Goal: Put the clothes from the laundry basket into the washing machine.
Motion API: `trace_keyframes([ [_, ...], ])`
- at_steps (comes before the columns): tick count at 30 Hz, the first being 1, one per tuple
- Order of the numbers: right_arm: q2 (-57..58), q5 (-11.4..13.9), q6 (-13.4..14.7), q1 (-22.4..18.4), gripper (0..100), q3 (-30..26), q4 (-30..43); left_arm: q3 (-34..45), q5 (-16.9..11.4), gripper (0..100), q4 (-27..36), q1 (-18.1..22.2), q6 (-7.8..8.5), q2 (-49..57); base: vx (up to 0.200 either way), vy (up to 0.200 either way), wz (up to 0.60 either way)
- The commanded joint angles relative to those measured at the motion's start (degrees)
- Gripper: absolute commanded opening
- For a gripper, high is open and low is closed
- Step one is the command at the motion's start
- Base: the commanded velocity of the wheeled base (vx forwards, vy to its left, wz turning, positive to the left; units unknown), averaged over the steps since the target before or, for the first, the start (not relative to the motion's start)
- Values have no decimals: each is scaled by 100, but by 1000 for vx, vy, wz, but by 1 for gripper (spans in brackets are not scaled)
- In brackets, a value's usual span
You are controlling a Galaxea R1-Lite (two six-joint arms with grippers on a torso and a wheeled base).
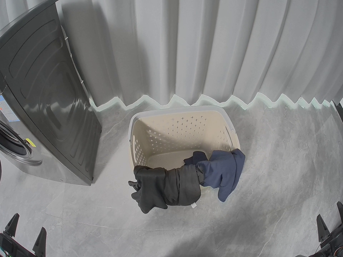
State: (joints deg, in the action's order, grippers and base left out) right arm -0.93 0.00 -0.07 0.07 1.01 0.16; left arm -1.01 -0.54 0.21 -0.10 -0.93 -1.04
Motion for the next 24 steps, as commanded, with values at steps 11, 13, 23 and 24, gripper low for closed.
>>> trace_keyframes([
  [11,66,0,-1,10,100,-92,2,84,1,100,-3,1,5,104,0,-55,0],
  [13,66,0,-1,1,100,-92,2,84,1,100,-3,1,5,104,0,0,0],
  [23,75,35,25,10,100,-92,-7,84,1,100,-3,1,5,104,0,0,0],
  [24,66,35,25,1,100,-92,2,84,1,100,-3,1,5,104,0,0,0],
])
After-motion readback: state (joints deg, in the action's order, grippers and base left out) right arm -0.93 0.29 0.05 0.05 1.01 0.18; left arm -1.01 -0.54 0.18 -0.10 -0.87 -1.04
